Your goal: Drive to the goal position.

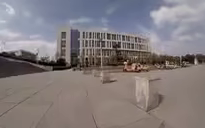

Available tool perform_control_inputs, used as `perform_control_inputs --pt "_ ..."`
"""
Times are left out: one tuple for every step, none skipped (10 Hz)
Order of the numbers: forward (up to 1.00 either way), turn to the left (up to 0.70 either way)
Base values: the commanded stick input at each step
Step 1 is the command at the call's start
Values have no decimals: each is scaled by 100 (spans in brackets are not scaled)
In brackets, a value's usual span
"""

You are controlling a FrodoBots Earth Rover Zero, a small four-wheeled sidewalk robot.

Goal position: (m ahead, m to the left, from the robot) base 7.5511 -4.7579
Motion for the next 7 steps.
perform_control_inputs --pt "70 0" --pt "70 0" --pt "70 0" --pt "70 0" --pt "70 0" --pt "70 -23" --pt "70 -32"
